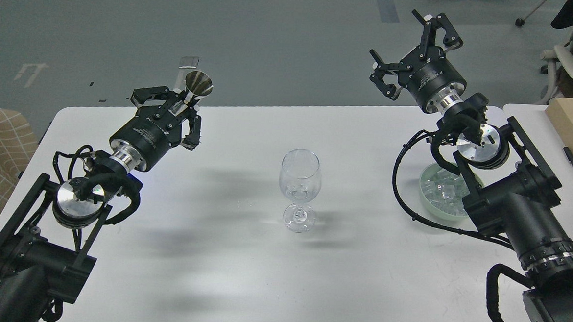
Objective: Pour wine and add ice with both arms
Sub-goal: 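Carry the jigger away from the glass and lower it with the left gripper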
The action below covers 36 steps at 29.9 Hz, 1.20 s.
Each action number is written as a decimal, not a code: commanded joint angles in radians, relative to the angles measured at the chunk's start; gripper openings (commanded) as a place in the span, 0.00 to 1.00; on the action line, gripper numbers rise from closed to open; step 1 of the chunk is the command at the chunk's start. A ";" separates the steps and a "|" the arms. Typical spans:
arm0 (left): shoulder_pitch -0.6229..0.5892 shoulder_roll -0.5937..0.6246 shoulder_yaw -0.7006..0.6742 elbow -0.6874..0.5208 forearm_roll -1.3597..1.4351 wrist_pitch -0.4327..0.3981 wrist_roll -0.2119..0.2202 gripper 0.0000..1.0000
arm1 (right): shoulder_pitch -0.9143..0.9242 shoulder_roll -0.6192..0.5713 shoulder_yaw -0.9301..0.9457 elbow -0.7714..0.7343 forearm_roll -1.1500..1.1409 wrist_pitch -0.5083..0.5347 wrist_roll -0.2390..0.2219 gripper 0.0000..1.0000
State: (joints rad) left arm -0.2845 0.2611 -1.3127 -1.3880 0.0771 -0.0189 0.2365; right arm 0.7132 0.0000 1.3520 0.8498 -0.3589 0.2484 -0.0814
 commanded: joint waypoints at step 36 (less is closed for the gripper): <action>0.105 -0.062 -0.278 0.357 -0.290 -0.162 -0.011 0.06 | -0.001 0.000 -0.004 0.000 0.000 -0.018 0.000 1.00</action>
State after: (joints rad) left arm -0.1867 0.1995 -1.5908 -1.0438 -0.2023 -0.1773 0.2241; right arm 0.7117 0.0000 1.3483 0.8498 -0.3589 0.2303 -0.0818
